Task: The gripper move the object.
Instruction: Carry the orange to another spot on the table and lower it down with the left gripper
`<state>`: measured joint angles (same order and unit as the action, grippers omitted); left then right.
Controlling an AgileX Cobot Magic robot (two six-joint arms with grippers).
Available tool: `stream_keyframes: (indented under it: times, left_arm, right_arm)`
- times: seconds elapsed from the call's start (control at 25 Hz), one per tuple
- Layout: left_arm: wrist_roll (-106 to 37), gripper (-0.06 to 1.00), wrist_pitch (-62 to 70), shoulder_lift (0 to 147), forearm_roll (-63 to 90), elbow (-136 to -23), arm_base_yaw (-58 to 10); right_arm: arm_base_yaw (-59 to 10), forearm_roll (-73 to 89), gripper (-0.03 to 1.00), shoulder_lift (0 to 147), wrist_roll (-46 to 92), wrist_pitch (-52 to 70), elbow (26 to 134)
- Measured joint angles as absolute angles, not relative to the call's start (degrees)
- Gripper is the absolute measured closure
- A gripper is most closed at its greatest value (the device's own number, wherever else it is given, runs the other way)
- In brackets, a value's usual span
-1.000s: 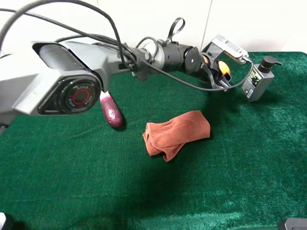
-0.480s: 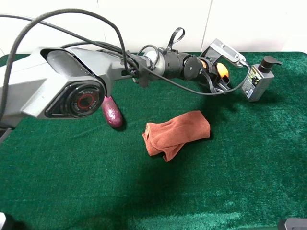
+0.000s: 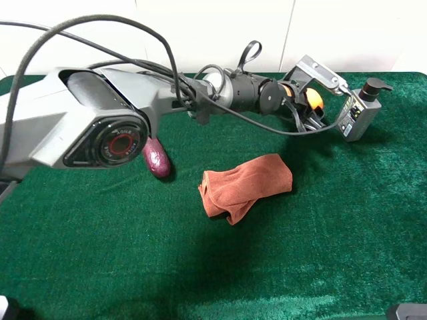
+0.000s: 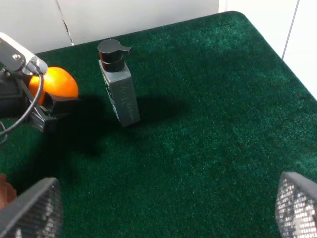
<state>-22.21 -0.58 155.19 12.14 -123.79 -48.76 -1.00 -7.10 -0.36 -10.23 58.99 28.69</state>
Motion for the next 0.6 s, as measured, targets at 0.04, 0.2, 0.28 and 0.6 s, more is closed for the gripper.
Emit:
stream_keyframes:
  times: [0.04,0.2,0.28,0.6]
  left_arm:
    - [-22.2,0.20,-0.6,155.2,12.1,-123.8,-48.9]
    - [-22.2,0.20,-0.6,155.2,12.1,-123.8,-49.3]
    - [-22.2,0.19,-0.6,155.2,12.1,-123.8,-49.3]
    - [-22.5,0.17,1.0,155.3,12.1,-123.8,-49.3]
  right_arm:
    - [-1.0,-7.1,0.31,-0.4,-10.2,59.0,28.7]
    - [-1.0,-7.0,0.31,-0.4,-10.2,59.0,28.7]
    - [-1.0,-7.0,0.31,-0.4,-10.2,59.0,28.7]
    - [-1.0,-7.0,0.31,-0.4,-10.2,59.0,28.7]
